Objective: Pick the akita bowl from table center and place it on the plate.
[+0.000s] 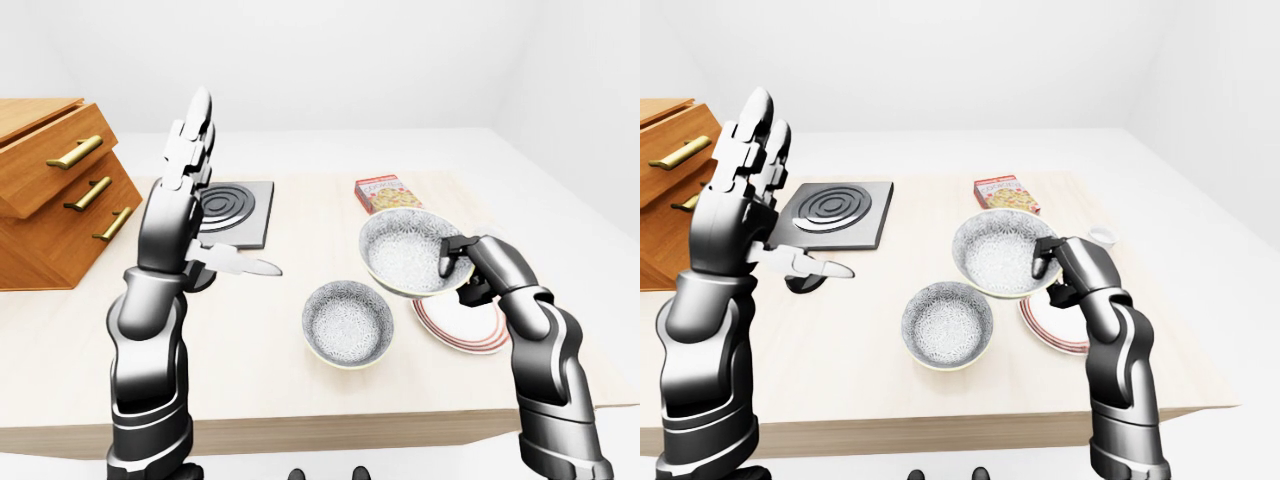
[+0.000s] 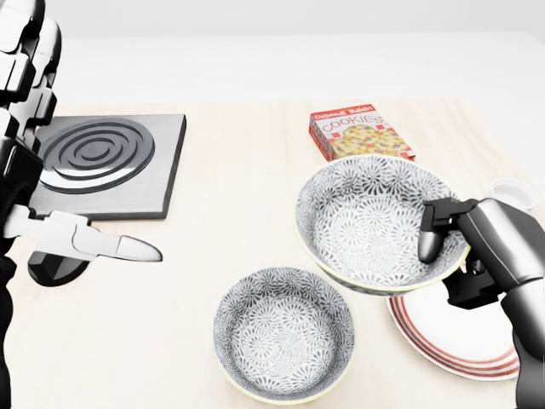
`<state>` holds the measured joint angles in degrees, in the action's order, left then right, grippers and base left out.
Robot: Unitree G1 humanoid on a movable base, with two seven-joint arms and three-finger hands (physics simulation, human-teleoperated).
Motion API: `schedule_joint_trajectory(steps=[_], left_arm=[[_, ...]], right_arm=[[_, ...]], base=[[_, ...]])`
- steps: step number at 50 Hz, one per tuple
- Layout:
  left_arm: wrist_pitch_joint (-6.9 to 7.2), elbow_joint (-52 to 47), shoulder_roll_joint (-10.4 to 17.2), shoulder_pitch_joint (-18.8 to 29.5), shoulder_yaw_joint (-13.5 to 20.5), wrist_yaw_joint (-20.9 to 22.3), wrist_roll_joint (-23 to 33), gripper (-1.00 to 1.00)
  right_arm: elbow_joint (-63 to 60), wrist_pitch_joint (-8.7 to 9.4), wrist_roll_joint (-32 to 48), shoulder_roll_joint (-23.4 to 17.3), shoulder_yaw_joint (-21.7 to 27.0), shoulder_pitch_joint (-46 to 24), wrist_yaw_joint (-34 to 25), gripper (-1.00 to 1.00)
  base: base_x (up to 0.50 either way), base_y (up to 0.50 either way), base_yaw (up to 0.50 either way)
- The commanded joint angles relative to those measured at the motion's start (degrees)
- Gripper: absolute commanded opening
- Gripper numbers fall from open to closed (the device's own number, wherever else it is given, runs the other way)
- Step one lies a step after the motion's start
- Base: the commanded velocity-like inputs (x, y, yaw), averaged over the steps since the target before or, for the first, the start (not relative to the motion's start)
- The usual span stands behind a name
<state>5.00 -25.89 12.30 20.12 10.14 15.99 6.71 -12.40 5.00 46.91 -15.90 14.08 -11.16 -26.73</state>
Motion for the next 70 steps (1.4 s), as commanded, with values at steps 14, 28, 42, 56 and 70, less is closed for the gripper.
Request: schedule_joint_trajectory(steps=[14,28,42,56,70], left_arm=[[0.00,2.7,-0.3,0.9,-0.6,0.4,0.9,1.00],[0.00,3.9,0.2,2.8,-0.9,0.6,1.2,1.00],[0.00,2.9,-0.1,2.9,-1.2,0.7,1.6,1.00],[0.00,1.9,-0.4,1.8,-1.2,0.7,1.8,1.00],[0.00,1.5,-0.8,0.5,-1.3,1.0,2.0,1.00]], right_arm=[[3.9,0.00,-11.5,-2.1,8.0,6.9,6.4,-1.00],[8.8,0.00,-10.8,-4.1,12.6,9.7,9.4,-1.00],[16.5,0.00,-8.4,-5.6,7.8,3.3,14.4,-1.00],[25.5,0.00,-7.0,-7.0,3.6,-0.8,20.9,-1.00],[31.8,0.00,-8.3,-7.9,3.7,0.2,25.5,-1.00]], base=[[0.00,0.00,0.00],[0.00,0.00,0.00],[0.00,0.00,0.00],[0.00,0.00,0.00],[0.00,0.00,0.00]])
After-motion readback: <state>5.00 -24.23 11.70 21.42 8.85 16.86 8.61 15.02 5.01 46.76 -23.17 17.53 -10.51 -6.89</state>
